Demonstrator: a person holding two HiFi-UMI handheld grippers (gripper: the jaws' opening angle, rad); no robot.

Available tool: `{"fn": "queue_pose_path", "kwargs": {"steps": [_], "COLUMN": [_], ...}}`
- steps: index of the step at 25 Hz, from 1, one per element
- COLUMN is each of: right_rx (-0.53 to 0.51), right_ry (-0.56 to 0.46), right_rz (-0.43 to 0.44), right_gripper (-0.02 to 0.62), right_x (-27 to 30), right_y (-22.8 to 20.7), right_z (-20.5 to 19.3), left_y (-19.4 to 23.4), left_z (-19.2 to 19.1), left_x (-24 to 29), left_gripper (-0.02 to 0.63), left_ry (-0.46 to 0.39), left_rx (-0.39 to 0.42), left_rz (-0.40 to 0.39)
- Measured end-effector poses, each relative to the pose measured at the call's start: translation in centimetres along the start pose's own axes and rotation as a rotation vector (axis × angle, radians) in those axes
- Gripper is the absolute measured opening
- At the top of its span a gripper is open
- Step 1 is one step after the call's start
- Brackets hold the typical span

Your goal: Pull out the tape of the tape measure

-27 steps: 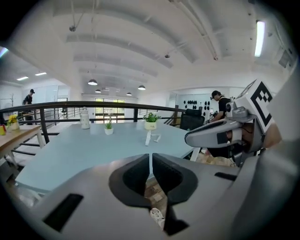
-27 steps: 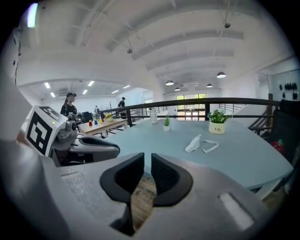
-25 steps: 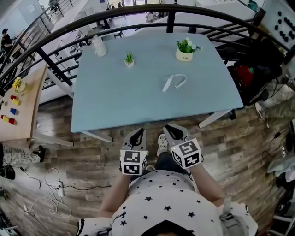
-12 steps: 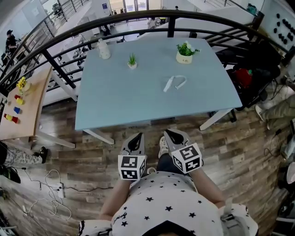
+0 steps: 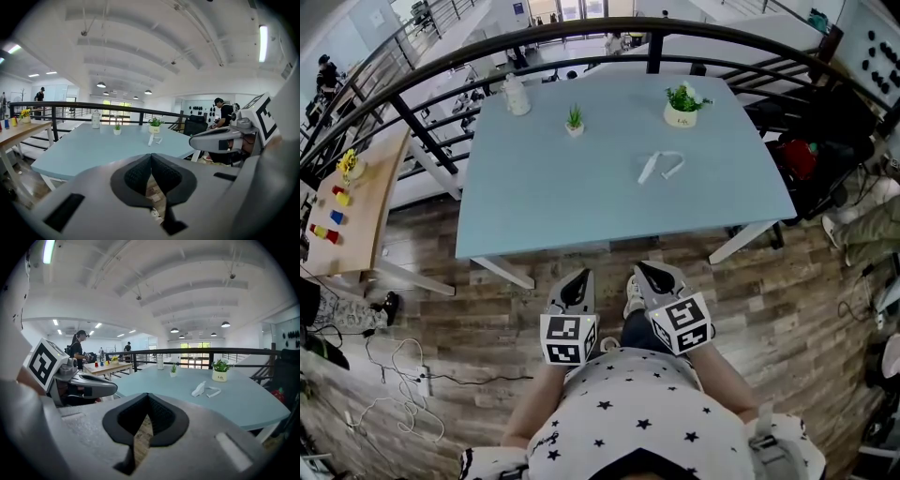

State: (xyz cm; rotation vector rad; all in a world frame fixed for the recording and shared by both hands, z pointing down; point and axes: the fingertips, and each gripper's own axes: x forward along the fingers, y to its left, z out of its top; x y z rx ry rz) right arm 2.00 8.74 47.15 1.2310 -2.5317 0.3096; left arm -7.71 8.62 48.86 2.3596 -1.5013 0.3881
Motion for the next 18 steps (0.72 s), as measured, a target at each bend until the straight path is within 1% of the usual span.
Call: {"fn": "queue_pose_path", "kwargs": {"steps": [5, 11, 18], "right_rx": [-0.006, -0.018, -0.017], "right_ry": [-0.001, -0.012, -0.004], "right_rz": [0.013, 0.008, -0.001], "right_gripper": [0.006, 0.005, 0.005], "right_x": [0.32, 0.12, 0.17], "right_y": [0.37, 0.19, -0.29], "right_z": [0.29, 0.89, 0.53], "left_y": [0.48, 0.52, 0.56], "left_z": [-0.01, 0.04, 0.1], "left_x": [-0.02, -0.04, 0.27], "left_gripper": [0.005, 0.005, 0.005], "left_ry": [-0.003, 0.001, -0.001], "left_rx": [-0.004, -0.003, -0.002], "left_rz": [0.006, 0.007, 0.015]}}
